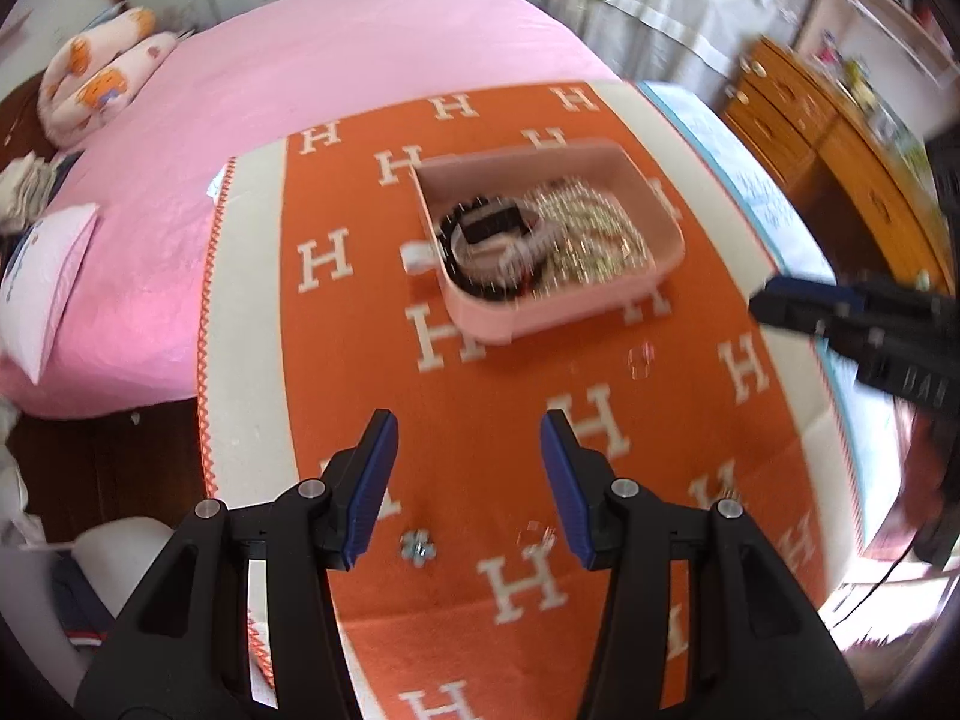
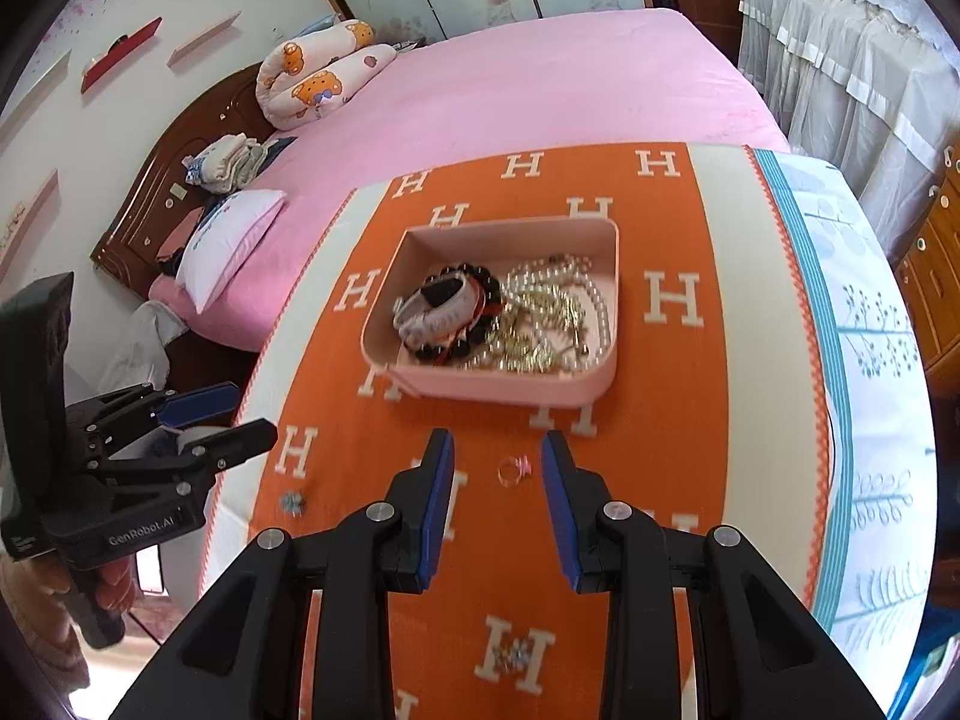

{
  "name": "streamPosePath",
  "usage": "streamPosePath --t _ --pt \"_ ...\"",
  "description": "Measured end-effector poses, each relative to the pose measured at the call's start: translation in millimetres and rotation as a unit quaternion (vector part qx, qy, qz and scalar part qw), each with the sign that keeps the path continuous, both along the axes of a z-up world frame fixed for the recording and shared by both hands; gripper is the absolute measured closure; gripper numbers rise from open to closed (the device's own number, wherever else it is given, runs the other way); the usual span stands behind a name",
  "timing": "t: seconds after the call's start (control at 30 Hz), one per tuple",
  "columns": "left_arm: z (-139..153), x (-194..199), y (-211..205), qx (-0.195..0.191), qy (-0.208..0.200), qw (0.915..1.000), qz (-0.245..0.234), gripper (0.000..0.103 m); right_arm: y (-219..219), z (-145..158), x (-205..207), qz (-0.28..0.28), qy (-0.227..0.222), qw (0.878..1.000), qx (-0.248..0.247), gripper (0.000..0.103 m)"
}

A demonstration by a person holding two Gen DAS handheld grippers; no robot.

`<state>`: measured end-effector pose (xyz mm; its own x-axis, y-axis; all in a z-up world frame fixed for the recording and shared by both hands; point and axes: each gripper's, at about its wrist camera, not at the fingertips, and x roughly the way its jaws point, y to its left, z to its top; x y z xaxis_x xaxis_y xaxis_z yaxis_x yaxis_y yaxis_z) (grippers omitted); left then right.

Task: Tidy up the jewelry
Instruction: 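Move the left tool to the small red-stone ring while the right tool approaches the pink-stone ring, then grasp the small ring with the left tool while the right tool grasps the pink-stone ring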

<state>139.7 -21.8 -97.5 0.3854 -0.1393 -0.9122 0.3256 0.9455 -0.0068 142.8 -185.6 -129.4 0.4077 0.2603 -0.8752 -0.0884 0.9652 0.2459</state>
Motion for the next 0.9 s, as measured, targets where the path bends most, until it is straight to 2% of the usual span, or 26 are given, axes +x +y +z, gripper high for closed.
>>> streamPosePath --t 0.27,0.5,0.67,0.8,0.9 --pt "-41 -39 2 0.029 0.006 0.9951 -0.094 0.057 4 -15 -38 0.011 0.017 1.0 -0.005 0.072" --pt "-75 -54 -12 0.057 0.012 0.9817 -0.182 0.057 16 -45 -58 0.025 0.036 0.999 -0.017 0.072" --pt "-85 -50 -20 0.058 0.014 0.9764 -0.207 0.057 19 -64 -63 0.021 0.054 0.998 -0.015 0.072" --pt "-96 -46 -28 0.075 0.017 0.9692 -0.234 0.057 18 -72 -63 0.012 0.056 0.998 -0.008 0.072" --pt "-98 -40 -29 0.067 0.016 0.9686 -0.239 0.058 14 -75 -61 0.004 0.059 0.998 -0.004 0.072"
